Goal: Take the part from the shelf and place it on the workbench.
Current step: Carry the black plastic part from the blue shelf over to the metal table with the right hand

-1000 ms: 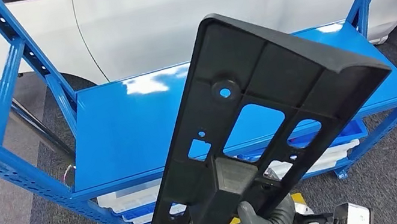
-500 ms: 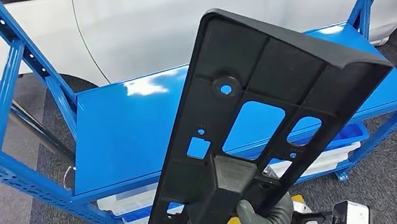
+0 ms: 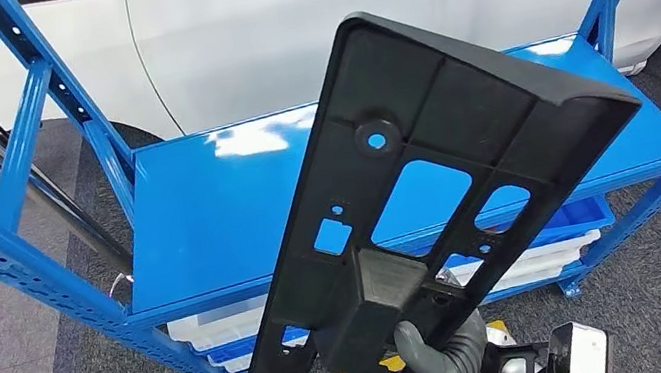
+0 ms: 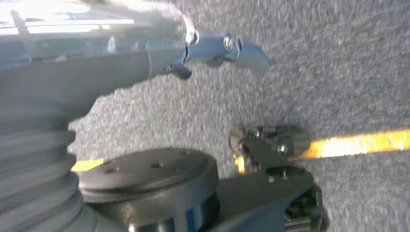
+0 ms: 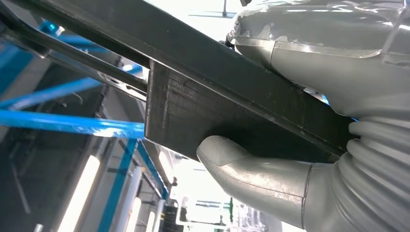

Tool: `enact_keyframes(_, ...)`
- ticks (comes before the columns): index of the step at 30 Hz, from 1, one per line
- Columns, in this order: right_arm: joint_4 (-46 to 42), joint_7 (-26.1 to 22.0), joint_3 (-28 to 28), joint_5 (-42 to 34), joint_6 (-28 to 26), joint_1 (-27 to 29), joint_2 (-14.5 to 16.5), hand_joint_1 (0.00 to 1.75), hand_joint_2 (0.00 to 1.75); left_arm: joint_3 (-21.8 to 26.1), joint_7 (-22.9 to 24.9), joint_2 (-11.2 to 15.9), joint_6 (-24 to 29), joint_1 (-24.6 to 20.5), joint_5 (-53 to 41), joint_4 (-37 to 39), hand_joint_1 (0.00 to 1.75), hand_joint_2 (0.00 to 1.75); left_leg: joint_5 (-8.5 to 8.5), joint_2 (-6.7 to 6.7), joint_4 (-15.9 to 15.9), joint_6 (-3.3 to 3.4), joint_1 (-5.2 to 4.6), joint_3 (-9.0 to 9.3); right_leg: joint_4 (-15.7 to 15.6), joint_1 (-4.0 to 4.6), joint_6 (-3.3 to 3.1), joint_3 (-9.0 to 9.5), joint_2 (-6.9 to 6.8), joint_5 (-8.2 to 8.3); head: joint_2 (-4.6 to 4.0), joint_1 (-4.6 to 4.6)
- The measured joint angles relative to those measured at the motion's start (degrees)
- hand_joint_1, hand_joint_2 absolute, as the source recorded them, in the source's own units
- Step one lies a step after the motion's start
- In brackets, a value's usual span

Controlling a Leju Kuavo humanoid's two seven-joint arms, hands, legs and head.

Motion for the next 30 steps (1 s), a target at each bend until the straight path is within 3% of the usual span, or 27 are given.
enact_keyframes(3,0.1,-0.1,-0.1,-0.1,-0.2,0.0,-0.1,1.55,1.75,0.0,0.1,0.1,-0.2,0.0,-0.3,0.0,0.0,1.75,-0.41,0.01,0.6,-0.99,0.21,-0.44,-0.4,-0.17,-1.07,-0.34,-0.07,0.8,0.0,0.0)
enact_keyframes(5,0.1,-0.4,-0.1,-0.2,-0.3,0.1,-0.1,1.55,1.75,0.0,0.2,0.1,-0.2,-0.1,-0.3,0.0,0.0,1.75,-3.71,0.02,5.0,-1.62,0.46,-2.13,-0.7,-0.39,-1.68,-0.63,-0.26,1.32,0.0,0.0)
enact_keyframes(7,0.2,-0.7,-0.1,-0.2,-0.4,0.2,-0.2,1.55,1.75,0.0,0.2,0.1,-0.3,0.0,-0.3,0.0,0.0,1.75,-7.92,0.03,12.4,-2.11,0.68,-4.92,-0.6,-0.37,-1.85,-1.18,-0.34,1.68,0.0,0.0)
enact_keyframes(8,0.3,-0.8,-0.2,-0.2,-0.4,0.3,-0.2,1.55,1.75,0.0,0.2,0.1,-0.3,0.0,-0.3,0.0,0.0,1.75,-9.0,0.03,15.1,-2.25,0.77,-5.8,-0.6,-0.35,-1.84,-1.46,-0.36,1.86,0.0,0.0)
enact_keyframes(9,0.3,-0.8,-0.2,-0.2,-0.5,0.3,-0.3,1.55,1.75,0.0,0.2,0.2,-0.4,0.0,-0.3,0.0,0.0,1.75,-8.98,0.03,15.8,-2.29,0.83,-5.7,-0.5,-0.34,-1.77,-1.73,-0.37,2.03,0.0,0.0)
enact_keyframes(10,0.4,-0.8,-0.3,-0.3,-0.7,0.2,-0.3,1.55,1.75,0.0,0.2,0.2,-0.6,0.0,-0.3,0.0,0.0,1.75,-8.0,0.03,14.4,-2.24,0.86,-4.52,-0.5,-0.34,-1.69,-1.93,-0.36,2.17,0.0,0.0)
enact_keyframes(12,0.5,-0.8,-0.4,-0.4,-0.9,0.0,-0.4,1.55,1.75,0.0,0.2,0.3,-0.9,-0.2,-0.3,0.0,0.0,1.75,-4.85,0.03,6.3,-1.84,0.85,0.34,-0.3,-0.32,-1.42,-2.13,-0.33,2.39,0.0,0.0)
enact_keyframes(14,0.5,-0.7,-0.5,-0.7,-1.0,-0.3,-0.4,1.55,1.75,0.0,0.1,0.4,-1.0,-0.3,-0.4,0.0,0.0,1.75,-3.2,-0.01,0.1,-1.31,0.6,3.61,-0.2,-0.19,-0.89,-2.33,-0.31,2.7,0.0,0.0)
enact_keyframes(18,0.6,0.0,-0.5,-2.1,-1.4,-1.3,-0.6,1.55,1.75,0.0,0.4,0.5,-1.2,-0.4,-0.6,0.0,0.0,1.75,-2.16,0.04,-1.2,-0.12,0.52,3.48,0.0,-0.24,0.53,-2.82,-0.27,2.89,0.0,0.0)
enact_keyframes(20,0.9,0.4,-0.5,-3.9,-1.9,-3.2,-1.1,1.55,1.75,0.0,0.7,0.5,-1.2,-0.7,-0.6,0.0,0.0,1.75,-1.26,0.26,-1.6,0.64,0.72,2.91,3.4,-0.33,0.99,-4.32,-0.21,-0.08,0.0,0.0)
enact_keyframes(22,2.0,0.4,-0.4,-6.5,-2.7,-5.5,-2.2,1.55,1.75,0.0,0.7,0.5,-1.2,-0.9,-0.4,0.0,0.0,1.75,-0.6,0.42,-1.5,1.05,0.51,1.9,10.5,-0.44,1.24,-7.0,-0.19,-4.55,0.0,0.0)
enact_keyframes(23,2.6,0.4,-0.3,-7.7,-3.0,-6.5,-2.9,1.55,1.75,0.0,0.7,0.5,-1.2,-0.9,-0.3,0.0,0.0,1.75,-0.28,0.46,-1.4,1.12,0.41,1.37,13.6,-0.45,1.34,-7.99,-0.19,-5.98,0.0,0.0)
enact_keyframes(24,3.2,0.3,-0.3,-8.7,-3.2,-7.3,-3.5,1.55,1.75,0.0,0.7,0.5,-1.2,-0.9,-0.3,0.0,0.0,1.75,0.02,0.46,-1.3,1.12,0.35,0.82,15.0,-0.45,1.38,-8.1,-0.19,-6.33,0.0,0.0)
enact_keyframes(25,3.8,0.2,-0.2,-9.4,-3.2,-7.9,-4.1,1.55,1.75,0.0,0.6,0.5,-1.1,-0.9,-0.2,0.0,0.0,1.75,0.26,0.42,-1.1,1.06,0.32,0.31,14.2,-0.44,1.36,-7.18,-0.19,-5.68,0.0,0.0)
enact_keyframes(28,4.8,-0.4,0.0,-10.2,-3.3,-9.0,-5.4,1.55,1.75,0.0,0.5,0.5,-0.9,-0.9,0.1,0.0,0.0,1.75,0.69,0.24,-0.1,0.65,0.21,-0.92,3.5,-0.3,0.9,-0.54,-0.19,-1.87,0.0,0.0)
enact_keyframes(30,5.3,-1.0,0.2,-10.3,-3.3,-9.2,-5.8,1.55,1.75,0.0,0.5,0.5,-0.9,-0.9,0.3,0.0,0.0,1.75,1.07,0.19,0.3,0.09,0.06,-1.46,0.0,-0.04,0.31,1.05,-0.13,-1.11,0.0,0.0)
